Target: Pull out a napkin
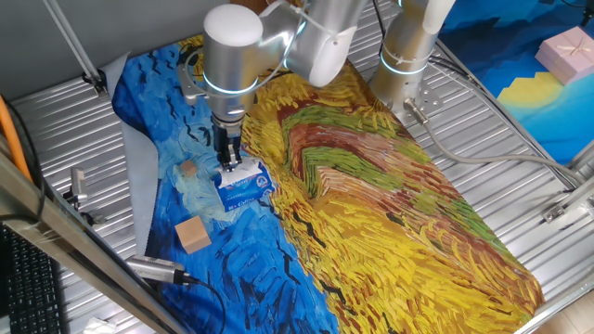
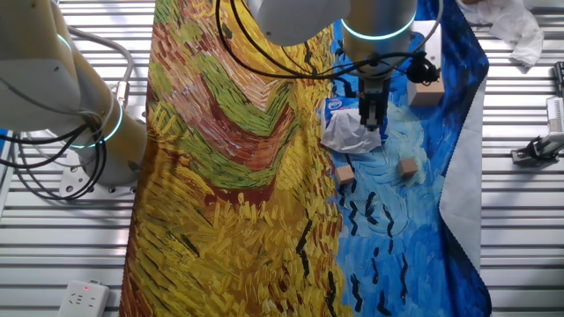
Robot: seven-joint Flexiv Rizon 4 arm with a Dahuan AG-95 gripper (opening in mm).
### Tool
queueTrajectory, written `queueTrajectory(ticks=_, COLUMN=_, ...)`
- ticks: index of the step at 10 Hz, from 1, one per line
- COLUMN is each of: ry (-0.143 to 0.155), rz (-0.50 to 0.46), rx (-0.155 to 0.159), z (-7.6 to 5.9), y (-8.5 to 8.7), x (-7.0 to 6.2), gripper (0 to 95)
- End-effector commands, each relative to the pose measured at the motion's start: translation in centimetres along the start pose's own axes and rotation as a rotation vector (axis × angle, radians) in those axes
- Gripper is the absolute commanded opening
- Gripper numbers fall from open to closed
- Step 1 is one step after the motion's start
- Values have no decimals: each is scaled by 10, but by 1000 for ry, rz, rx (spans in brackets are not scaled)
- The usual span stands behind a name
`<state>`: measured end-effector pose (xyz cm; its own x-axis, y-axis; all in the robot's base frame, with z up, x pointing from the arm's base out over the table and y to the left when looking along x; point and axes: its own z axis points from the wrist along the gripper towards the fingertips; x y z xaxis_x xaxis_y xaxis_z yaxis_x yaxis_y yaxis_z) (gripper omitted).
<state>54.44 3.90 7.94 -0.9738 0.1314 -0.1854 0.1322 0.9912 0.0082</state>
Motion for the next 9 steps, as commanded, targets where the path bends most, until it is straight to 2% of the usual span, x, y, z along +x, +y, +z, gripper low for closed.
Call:
queueTrajectory(ticks=1, ry=4, rz=-1, rx=-1, z=1, y=1, x=-5, gripper=190)
queueTrajectory(ticks=3, ry=3, rz=-4, rx=-2, z=1, y=3, x=-7, gripper=190)
queueTrajectory(ticks=4, ry=3, rz=4, rx=0, z=1, y=8, x=-6, gripper=380)
queueTrajectory(ticks=5, ry=2, rz=16, rx=2, z=2, y=14, x=-5, gripper=380)
queueTrajectory(ticks=9, ry=3, rz=17, rx=15, z=3, y=15, x=-5, gripper=380)
